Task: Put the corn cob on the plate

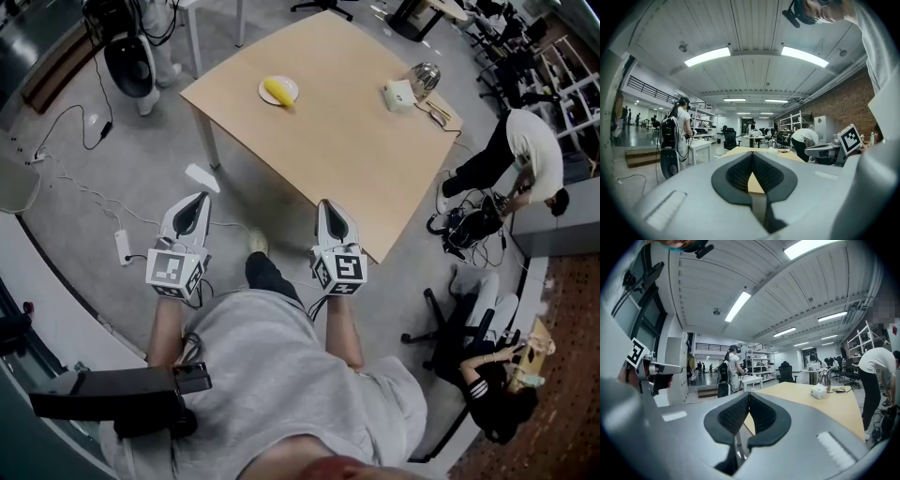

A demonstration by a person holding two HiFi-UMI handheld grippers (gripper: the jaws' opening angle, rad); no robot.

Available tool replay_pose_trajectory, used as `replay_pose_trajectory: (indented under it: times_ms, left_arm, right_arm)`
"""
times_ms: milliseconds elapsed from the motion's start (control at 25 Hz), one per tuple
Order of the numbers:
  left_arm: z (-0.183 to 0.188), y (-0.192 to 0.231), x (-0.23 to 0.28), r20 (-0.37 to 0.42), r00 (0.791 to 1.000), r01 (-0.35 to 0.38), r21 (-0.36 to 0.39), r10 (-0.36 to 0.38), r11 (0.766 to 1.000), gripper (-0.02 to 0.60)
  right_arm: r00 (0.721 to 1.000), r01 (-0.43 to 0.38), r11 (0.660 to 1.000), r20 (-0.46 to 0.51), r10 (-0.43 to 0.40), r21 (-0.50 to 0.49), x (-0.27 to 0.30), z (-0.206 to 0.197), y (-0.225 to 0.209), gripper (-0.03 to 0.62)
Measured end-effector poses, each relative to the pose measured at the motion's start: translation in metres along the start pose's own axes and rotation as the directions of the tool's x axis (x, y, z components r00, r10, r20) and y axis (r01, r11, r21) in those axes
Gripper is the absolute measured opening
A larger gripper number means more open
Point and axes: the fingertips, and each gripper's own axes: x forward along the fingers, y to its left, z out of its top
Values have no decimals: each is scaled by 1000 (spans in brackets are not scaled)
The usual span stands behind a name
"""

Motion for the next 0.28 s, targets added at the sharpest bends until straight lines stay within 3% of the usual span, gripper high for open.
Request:
replay_pose_trajectory:
  times_ms: [280]
  left_arm:
    - [4, 3, 0, -7, 1000, -5, -2, 4, 1000, 20]
  right_arm:
    - [1000, -3, 1000, -5, 3, -2, 3, -1, 3, 8]
